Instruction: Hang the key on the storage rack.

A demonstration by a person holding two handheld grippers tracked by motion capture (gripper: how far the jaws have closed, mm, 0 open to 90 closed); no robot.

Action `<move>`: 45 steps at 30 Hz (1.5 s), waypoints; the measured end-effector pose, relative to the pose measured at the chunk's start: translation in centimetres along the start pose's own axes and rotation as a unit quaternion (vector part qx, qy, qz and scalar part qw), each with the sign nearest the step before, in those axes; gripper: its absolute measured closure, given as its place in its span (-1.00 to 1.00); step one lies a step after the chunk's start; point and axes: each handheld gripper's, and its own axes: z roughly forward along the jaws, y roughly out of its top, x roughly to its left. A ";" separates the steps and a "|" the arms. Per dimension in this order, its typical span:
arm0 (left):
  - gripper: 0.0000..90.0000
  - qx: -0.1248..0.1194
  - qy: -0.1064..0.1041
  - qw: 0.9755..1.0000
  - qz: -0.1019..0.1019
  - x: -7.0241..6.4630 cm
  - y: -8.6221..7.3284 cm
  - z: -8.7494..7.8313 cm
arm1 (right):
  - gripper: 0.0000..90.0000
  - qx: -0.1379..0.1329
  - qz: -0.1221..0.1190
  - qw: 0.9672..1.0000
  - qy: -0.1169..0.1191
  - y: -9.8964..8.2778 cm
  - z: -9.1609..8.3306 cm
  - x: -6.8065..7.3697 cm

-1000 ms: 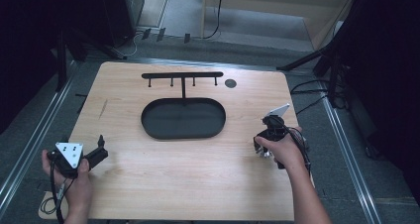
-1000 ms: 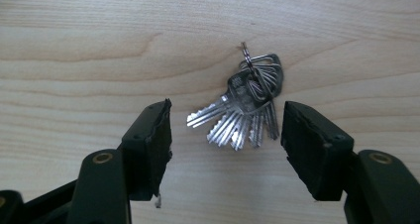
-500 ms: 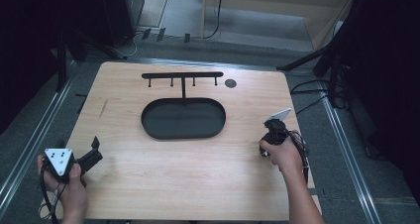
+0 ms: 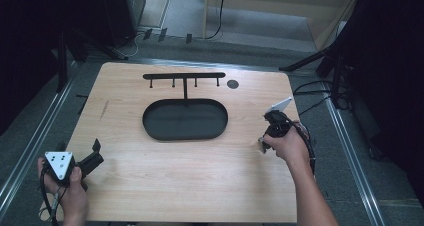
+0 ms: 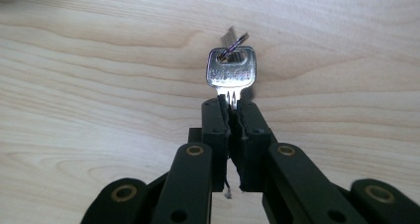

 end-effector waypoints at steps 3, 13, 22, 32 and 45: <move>-0.87 0.002 0.001 1.000 0.005 -0.1 0.0 0.1 | 0.89 -0.003 -0.015 1.000 -0.006 0.7 -1.4 0.9; -0.87 0.002 -0.002 1.000 -0.001 0.1 0.0 0.1 | 0.89 -0.025 -0.039 0.999 -0.009 2.9 -6.0 4.1; -0.87 0.003 -0.002 1.000 0.002 0.0 0.0 0.1 | 0.89 -0.042 -0.052 0.998 0.000 4.8 -8.9 7.5; -0.87 0.005 -0.003 1.000 0.004 0.0 0.0 0.1 | 0.89 -0.059 -0.071 0.996 -0.001 6.8 -10.7 10.6; -0.87 0.005 -0.005 1.000 0.005 0.0 0.0 0.1 | 0.89 -0.073 -0.079 0.994 0.004 8.5 -11.5 13.6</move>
